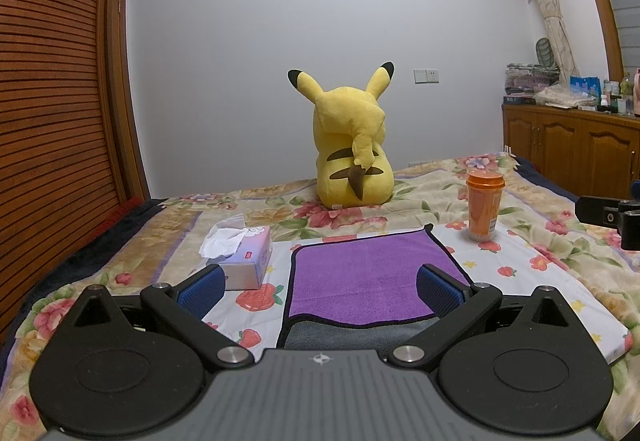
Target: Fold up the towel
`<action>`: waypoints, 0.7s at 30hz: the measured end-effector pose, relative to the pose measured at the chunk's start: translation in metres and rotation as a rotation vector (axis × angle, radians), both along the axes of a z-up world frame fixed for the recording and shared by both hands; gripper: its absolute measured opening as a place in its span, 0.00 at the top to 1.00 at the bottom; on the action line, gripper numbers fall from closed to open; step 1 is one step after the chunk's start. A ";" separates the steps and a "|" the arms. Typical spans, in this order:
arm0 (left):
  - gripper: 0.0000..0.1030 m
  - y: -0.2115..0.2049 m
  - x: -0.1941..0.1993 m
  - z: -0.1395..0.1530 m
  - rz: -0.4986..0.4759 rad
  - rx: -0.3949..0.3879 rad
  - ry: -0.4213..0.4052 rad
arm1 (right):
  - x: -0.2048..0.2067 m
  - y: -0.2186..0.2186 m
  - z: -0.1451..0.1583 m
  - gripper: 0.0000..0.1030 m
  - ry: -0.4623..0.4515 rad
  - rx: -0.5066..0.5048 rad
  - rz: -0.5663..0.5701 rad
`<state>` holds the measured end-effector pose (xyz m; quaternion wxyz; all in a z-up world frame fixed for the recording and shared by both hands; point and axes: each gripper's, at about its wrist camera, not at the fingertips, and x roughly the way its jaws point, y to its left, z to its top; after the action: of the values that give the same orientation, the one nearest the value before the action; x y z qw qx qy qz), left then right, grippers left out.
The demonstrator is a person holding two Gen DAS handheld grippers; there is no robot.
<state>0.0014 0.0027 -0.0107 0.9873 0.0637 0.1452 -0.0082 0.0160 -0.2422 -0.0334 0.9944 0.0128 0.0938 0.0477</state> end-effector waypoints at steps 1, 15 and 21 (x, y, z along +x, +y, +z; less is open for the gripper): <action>0.00 0.000 0.000 0.000 0.000 0.000 0.000 | 0.000 0.000 0.000 0.00 0.000 0.001 0.000; 0.00 0.003 0.003 -0.012 -0.009 0.020 0.048 | 0.002 0.001 -0.002 0.00 0.006 -0.005 0.004; 0.00 0.001 0.013 -0.013 -0.006 0.020 0.100 | 0.008 0.006 -0.005 0.00 0.030 -0.018 0.006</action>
<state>0.0148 0.0038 -0.0240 0.9781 0.0735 0.1944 -0.0127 0.0241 -0.2365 -0.0385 0.9928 0.0042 0.1091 0.0498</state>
